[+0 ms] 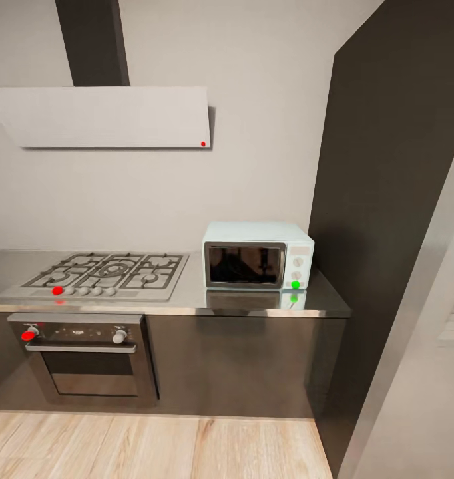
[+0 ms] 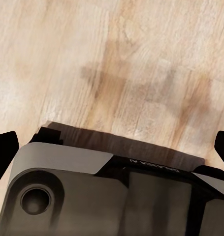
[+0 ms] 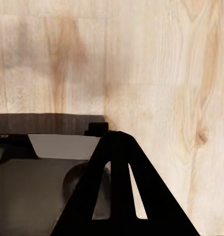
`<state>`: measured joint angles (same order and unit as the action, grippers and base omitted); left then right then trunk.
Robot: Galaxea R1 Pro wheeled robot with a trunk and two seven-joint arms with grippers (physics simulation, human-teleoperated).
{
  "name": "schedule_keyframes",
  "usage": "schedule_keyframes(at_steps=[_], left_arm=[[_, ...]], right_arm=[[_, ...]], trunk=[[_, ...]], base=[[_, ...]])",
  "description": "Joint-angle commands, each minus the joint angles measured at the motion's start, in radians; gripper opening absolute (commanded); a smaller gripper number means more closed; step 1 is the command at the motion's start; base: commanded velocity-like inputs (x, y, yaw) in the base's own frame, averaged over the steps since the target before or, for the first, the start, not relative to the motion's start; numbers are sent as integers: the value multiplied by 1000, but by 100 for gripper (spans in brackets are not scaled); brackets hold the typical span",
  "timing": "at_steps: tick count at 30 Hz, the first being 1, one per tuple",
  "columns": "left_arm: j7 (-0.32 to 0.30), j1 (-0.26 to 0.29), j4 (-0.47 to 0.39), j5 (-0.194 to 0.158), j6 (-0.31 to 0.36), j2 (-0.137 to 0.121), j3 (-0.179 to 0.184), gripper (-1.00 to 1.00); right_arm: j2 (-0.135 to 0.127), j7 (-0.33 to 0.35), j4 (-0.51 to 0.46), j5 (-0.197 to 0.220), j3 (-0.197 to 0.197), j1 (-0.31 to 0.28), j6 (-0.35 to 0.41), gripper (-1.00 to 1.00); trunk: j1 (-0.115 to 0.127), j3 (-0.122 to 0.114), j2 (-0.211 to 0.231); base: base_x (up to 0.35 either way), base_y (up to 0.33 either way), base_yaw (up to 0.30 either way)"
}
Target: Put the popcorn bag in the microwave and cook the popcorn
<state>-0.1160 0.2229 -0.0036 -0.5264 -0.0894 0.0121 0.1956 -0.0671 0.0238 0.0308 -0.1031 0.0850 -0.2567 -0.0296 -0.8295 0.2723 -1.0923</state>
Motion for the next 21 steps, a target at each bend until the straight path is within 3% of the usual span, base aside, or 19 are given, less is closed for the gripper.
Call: schedule_keyframes(at_steps=[1, 5, 6, 21], left_arm=[[-4, 1, 2, -11, -4, 0, 8, 100], [-4, 1, 2, -11, -4, -2, 8, 100], [-4, 1, -1, 2, -4, -35, 12, 100], [-4, 1, -1, 2, -4, -35, 12, 100]], right_arm=[[0, 2, 3, -12, 9, 6, -3, -100], [-1, 2, 3, -15, 9, 26, -6, -100], [30, 2, -2, -17, 19, 28, -20, -100], [30, 2, -2, -17, 19, 28, -20, -100]], trunk=[[0, 1, -1], [0, 1, -1], [0, 1, -1], [0, 1, -1]], base=[[0, 0, 0], [0, 0, 0], [0, 0, 0], [0, 0, 0]])
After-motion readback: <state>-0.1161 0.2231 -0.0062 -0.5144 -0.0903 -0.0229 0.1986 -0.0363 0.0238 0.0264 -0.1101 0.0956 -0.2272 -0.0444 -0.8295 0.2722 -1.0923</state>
